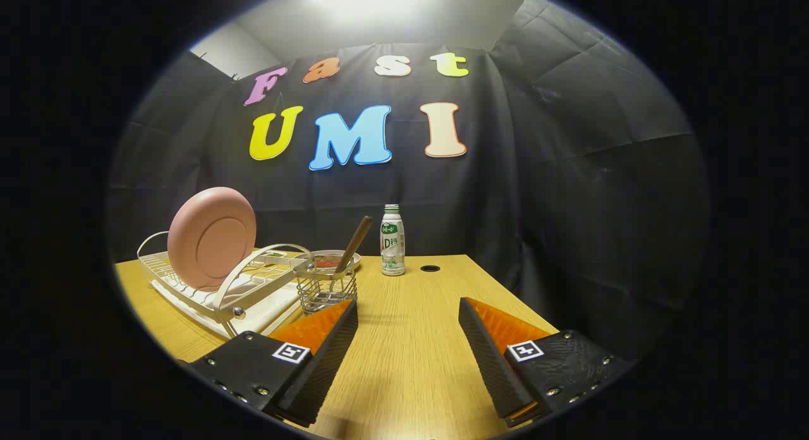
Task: Take the plate from the dish rack, then take the spoon from the basket and place it into the plate.
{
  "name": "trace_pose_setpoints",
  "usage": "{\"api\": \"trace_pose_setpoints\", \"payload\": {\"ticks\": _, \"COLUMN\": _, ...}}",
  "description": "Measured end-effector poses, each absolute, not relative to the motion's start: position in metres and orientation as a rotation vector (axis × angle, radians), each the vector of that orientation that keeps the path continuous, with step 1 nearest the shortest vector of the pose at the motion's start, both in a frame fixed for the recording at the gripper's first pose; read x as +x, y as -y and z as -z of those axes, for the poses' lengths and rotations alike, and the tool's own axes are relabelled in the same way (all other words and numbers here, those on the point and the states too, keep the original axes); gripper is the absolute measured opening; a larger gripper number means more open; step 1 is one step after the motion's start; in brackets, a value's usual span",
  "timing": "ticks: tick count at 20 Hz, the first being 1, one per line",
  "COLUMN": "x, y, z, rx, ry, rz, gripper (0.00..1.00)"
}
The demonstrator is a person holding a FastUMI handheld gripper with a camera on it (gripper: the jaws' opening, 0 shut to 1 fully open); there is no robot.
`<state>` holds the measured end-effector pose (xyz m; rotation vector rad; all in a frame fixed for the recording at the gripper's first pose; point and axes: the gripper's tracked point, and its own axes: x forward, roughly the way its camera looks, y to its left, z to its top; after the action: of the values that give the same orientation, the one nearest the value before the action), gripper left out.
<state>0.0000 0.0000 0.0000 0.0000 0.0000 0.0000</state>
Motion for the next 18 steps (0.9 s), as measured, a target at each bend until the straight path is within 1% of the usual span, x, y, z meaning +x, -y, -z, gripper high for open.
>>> {"api": "trace_pose_setpoints", "payload": {"ticks": 4, "x": 0.01, "y": 0.0, "z": -0.003, "rx": 0.011, "ry": 0.004, "rz": -0.002, "gripper": 0.98}}
{"api": "trace_pose_setpoints", "payload": {"ticks": 10, "x": 0.063, "y": 0.01, "z": -0.011, "rx": 0.046, "ry": 0.031, "rz": 0.025, "gripper": 0.98}}
{"api": "trace_pose_setpoints", "payload": {"ticks": 14, "x": 0.083, "y": 0.018, "z": -0.04, "rx": -0.005, "ry": 0.085, "rz": 0.054, "gripper": 0.98}}
{"api": "trace_pose_setpoints", "payload": {"ticks": 18, "x": 0.08, "y": 0.029, "z": -0.067, "rx": -0.022, "ry": 0.104, "rz": 0.08, "gripper": 0.98}}
